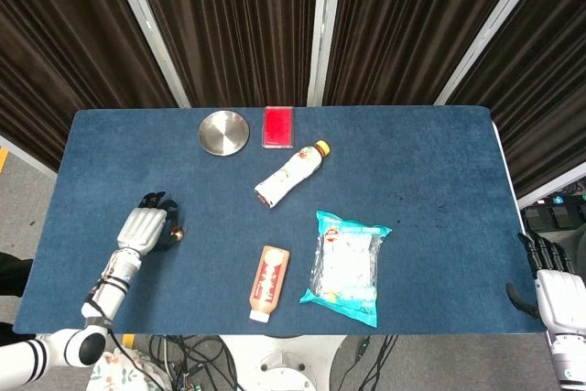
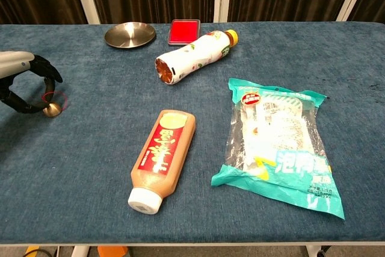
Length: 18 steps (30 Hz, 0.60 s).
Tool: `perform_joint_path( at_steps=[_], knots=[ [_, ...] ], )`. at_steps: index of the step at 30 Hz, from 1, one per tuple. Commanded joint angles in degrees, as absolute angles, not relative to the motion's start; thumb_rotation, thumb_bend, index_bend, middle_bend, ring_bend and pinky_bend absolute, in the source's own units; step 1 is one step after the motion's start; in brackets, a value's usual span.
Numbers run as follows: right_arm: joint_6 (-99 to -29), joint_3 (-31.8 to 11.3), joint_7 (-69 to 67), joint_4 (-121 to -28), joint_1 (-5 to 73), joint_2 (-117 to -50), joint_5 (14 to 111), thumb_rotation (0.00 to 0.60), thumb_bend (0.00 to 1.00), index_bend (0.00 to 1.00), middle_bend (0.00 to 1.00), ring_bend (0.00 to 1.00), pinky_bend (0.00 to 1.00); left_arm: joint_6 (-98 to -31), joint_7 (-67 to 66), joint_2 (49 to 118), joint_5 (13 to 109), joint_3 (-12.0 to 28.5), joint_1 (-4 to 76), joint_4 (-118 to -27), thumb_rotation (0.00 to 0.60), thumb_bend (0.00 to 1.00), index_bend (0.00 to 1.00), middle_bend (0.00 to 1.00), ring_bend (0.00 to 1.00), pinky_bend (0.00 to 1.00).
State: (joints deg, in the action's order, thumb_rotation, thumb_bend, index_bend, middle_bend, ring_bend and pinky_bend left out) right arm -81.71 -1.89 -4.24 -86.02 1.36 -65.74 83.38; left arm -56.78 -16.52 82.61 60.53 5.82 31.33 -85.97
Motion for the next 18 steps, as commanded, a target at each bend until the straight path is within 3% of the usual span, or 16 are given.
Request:
perform_joint_path(
  at_steps=[1,9,11,18],
  knots=[
    [-81.70,-1.90,-4.26,-85.99,1.35,-65.73,83.34,0.600,0.27,0.00,0.00,0.00,0.02,-56.64,-16.65,82.62,60.36,5.76,31.35,-85.84,0.600,0.41,0.61,0.20,0.03,0.00],
    [-81.80,-1.91,-4.27,-86.00,1.30,-65.71,83.39,0.600,0.27,0.00,0.00,0.00,0.02,-56.70,-14.81,81.94,61.86,5.58,31.08,-86.04,0.600,0.29,0.19,0.15,0.02,0.00],
    [-81.85,-1.93,-4.27,-86.03,1.29,-65.66,83.37,0.600,0.27,0.00,0.00,0.00,0.02,-57.50,-14.04,81.48,62.80,5.72,30.79,-86.43,0.600,0.28,0.14,0.15,0.02,0.00],
    [-81.87,-1.96,-4.40,-86.18,1.28,-65.68,83.38,0.600,0.27,0.00,0.00,0.00,0.02,-63.60,-12.38,77.12,66.98,5.13,27.62,-91.92,0.600,0.27,0.12,0.14,0.02,0.00]
  ],
)
